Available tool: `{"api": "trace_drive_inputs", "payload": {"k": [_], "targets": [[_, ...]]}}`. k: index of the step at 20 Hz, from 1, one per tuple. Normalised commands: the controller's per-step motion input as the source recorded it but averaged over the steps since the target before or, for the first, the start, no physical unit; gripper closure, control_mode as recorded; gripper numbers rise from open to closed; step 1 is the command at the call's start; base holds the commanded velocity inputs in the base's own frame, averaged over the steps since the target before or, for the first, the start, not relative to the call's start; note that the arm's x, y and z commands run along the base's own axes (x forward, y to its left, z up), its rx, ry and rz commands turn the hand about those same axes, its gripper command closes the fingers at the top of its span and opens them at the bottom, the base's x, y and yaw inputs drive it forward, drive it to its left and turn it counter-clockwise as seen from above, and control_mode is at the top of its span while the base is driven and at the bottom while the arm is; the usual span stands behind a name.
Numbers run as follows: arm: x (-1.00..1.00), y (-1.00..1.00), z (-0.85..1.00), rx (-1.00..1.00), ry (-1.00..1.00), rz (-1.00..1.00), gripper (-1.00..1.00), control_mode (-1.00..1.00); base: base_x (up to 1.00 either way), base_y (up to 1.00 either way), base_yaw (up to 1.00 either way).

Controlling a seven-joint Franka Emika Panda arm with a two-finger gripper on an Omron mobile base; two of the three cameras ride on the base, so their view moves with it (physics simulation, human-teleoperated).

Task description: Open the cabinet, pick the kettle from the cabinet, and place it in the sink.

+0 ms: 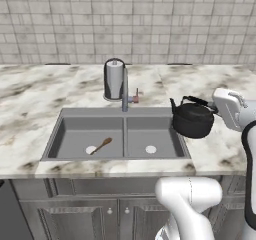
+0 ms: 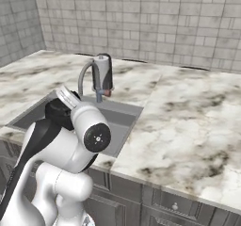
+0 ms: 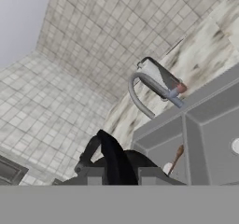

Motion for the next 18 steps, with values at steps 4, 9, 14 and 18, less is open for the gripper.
{"api": "trace_drive_inputs", "payload": {"k": [4, 9, 14, 18], "targets": [[0.00, 0.00, 0.00, 0.00, 0.00, 0.00, 1.00, 1.00, 0.01, -0.36, 0.00], [0.00, 0.00, 0.00, 0.00, 0.00, 0.00, 1.00, 1.00, 0.02, -0.02, 0.00], [0.00, 0.00, 0.00, 0.00, 0.00, 0.00, 1.00, 1.00, 0.00, 0.00, 0.00], [0.00, 0.00, 0.00, 0.00, 0.00, 0.00, 1.00, 1.00, 0.00, 0.00, 0.00]]}}
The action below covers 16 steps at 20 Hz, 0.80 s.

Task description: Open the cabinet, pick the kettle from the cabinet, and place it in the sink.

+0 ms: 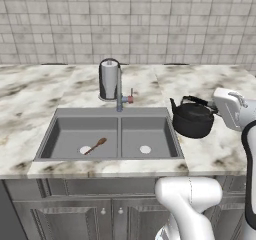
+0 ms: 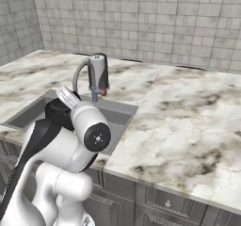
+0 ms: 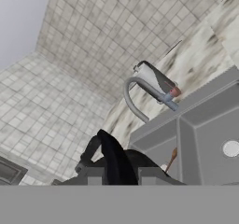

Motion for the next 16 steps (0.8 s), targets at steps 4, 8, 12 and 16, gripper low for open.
{"api": "trace_drive_inputs", "payload": {"k": [4, 8, 12, 16], "targets": [[0.00, 0.00, 0.00, 0.00, 0.00, 0.00, 1.00, 1.00, 0.00, 0.00, 0.00], [0.00, 0.00, 0.00, 0.00, 0.00, 0.00, 1.00, 1.00, 0.00, 0.00, 0.00], [0.00, 0.00, 0.00, 0.00, 0.00, 0.00, 1.00, -1.00, 0.00, 0.00, 0.00], [0.00, 0.00, 0.00, 0.00, 0.00, 0.00, 1.00, -1.00, 0.00, 0.00, 0.00]]}}
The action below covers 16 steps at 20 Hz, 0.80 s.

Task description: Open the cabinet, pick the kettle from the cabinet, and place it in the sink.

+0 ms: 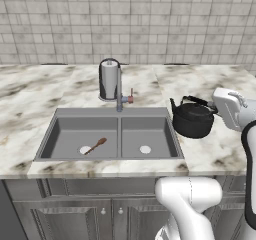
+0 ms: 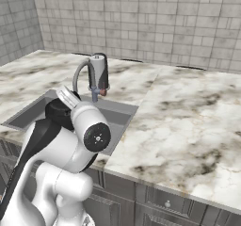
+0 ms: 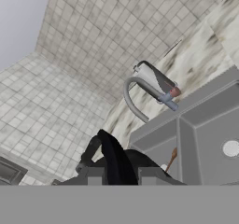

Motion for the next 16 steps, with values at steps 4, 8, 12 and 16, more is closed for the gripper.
{"api": "trace_drive_inputs", "payload": {"k": [4, 8, 12, 16], "targets": [[0.00, 0.00, 0.00, 0.00, 0.00, 0.00, 1.00, -1.00, 0.00, 0.00, 0.00], [0.00, 0.00, 0.00, 0.00, 0.00, 0.00, 1.00, -1.00, 0.00, 0.00, 0.00], [0.04, 0.00, -0.01, -0.01, 0.00, 0.00, 1.00, -1.00, 0.00, 0.00, 0.00], [0.13, -0.01, 0.00, 0.00, 0.05, 0.00, 1.00, -1.00, 0.00, 0.00, 0.00]]}}
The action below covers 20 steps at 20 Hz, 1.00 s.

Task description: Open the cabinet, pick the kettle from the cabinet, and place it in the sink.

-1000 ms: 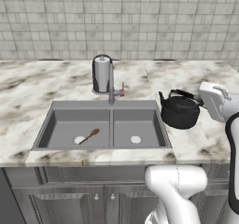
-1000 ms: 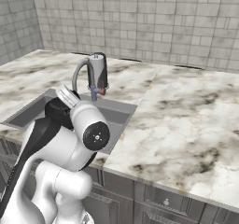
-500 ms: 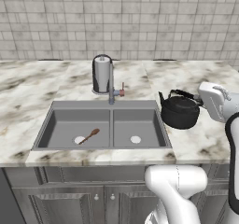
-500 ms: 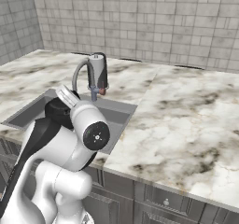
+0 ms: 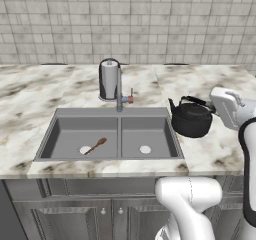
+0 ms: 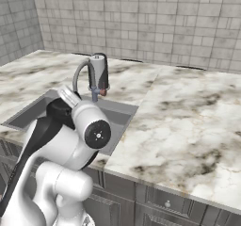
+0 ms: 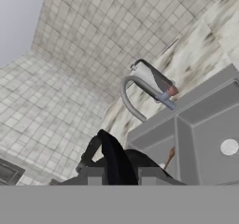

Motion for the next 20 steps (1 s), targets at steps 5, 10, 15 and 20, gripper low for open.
{"api": "trace_drive_inputs", "payload": {"k": [5, 10, 15, 20], "targets": [[0.17, -0.02, 0.00, 0.00, 0.02, 0.00, 1.00, -1.00, 0.00, 0.00, 0.00], [0.19, -0.12, -0.08, 0.00, 0.02, 0.04, 1.00, -1.00, 0.00, 0.00, 0.00], [0.23, -0.03, -0.22, -0.06, 0.00, 0.03, 1.00, -1.00, 0.00, 0.00, 0.00], [0.24, 0.01, -0.35, -0.12, 0.00, 0.03, 1.00, -1.00, 0.00, 0.00, 0.00]]}}
